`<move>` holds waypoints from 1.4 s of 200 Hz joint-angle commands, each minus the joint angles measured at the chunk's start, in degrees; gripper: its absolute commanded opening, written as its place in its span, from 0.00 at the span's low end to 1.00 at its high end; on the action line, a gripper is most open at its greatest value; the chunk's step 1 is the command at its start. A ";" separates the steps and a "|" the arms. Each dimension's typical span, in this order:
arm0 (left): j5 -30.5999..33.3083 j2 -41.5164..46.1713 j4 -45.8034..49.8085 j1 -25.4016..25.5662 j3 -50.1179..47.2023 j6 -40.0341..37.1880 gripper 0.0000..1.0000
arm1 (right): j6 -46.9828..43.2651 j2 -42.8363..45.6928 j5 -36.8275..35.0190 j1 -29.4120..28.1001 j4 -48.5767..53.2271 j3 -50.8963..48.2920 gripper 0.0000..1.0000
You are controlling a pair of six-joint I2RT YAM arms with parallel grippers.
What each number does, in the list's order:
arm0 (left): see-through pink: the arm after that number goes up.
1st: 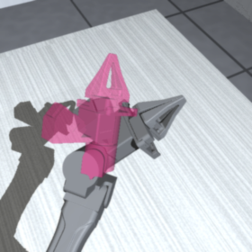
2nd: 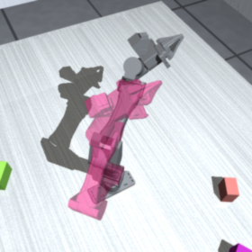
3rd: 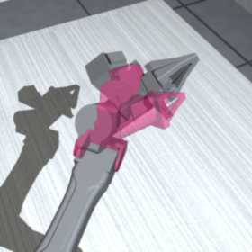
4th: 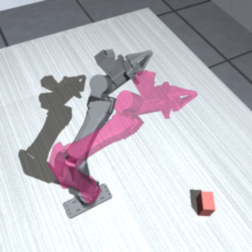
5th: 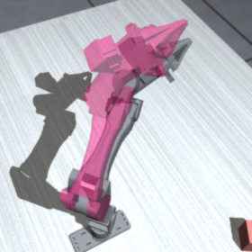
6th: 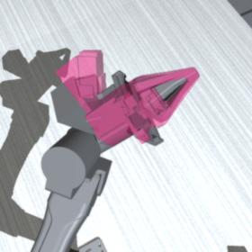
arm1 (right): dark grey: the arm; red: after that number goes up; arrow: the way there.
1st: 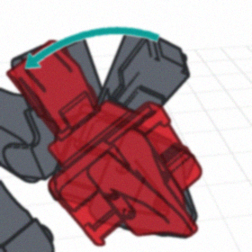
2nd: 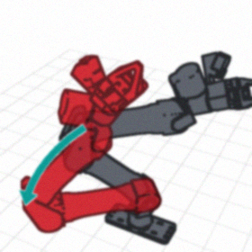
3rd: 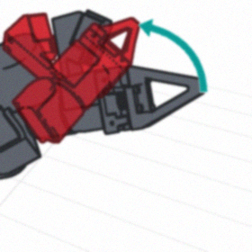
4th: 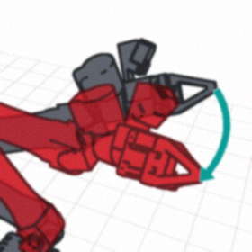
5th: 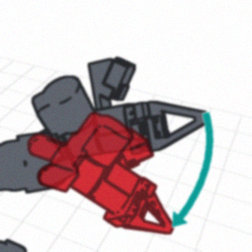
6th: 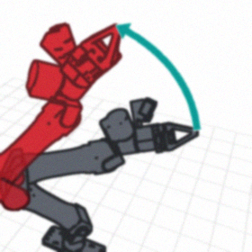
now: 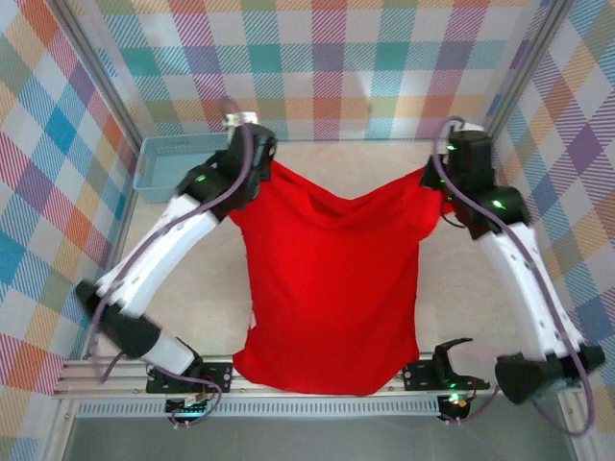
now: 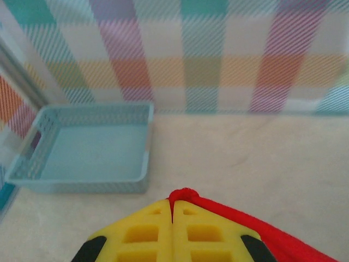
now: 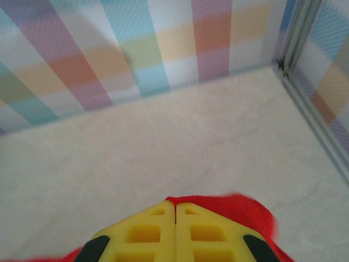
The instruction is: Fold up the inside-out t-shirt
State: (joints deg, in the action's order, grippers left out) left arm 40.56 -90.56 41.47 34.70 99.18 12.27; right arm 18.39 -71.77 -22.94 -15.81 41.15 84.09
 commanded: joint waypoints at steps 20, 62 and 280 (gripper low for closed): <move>2.06 -21.72 0.31 -7.41 6.77 6.52 0.00 | 2.49 -17.82 -0.48 3.31 -10.93 -2.13 0.00; -0.72 -41.52 5.94 -12.11 25.48 8.83 0.00 | 4.04 -36.39 1.00 6.93 -12.30 7.07 0.00; -31.03 -9.21 -0.24 -9.81 -11.12 17.20 0.80 | 6.77 -16.46 14.63 -3.12 -1.92 -10.11 0.70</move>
State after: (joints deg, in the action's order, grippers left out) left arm 13.93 -106.45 46.96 21.17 103.46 25.12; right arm 21.43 -93.80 -14.55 -15.25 39.66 86.70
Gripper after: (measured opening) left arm 0.801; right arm 0.694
